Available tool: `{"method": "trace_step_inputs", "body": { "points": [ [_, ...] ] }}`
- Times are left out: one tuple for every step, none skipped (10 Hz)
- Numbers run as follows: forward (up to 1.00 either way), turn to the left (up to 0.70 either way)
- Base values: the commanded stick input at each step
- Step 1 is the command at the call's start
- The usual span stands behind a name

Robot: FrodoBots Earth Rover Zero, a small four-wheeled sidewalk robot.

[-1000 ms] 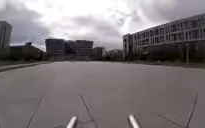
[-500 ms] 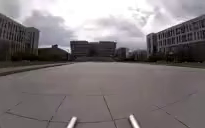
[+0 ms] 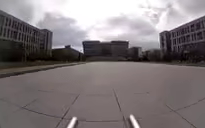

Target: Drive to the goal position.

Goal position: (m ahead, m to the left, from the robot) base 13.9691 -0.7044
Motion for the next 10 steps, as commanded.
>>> {"method": "trace_step_inputs", "body": {
  "points": [
    [0.7, -0.34],
    [0.7, -0.34],
    [0.7, -0.18],
    [0.52, -0.03],
    [0.05, 0.0],
    [0.0, 0.0],
    [0.0, 0.0],
    [0.0, 0.0],
    [0.0, 0.0],
    [0.0, 0.0]
  ]
}}
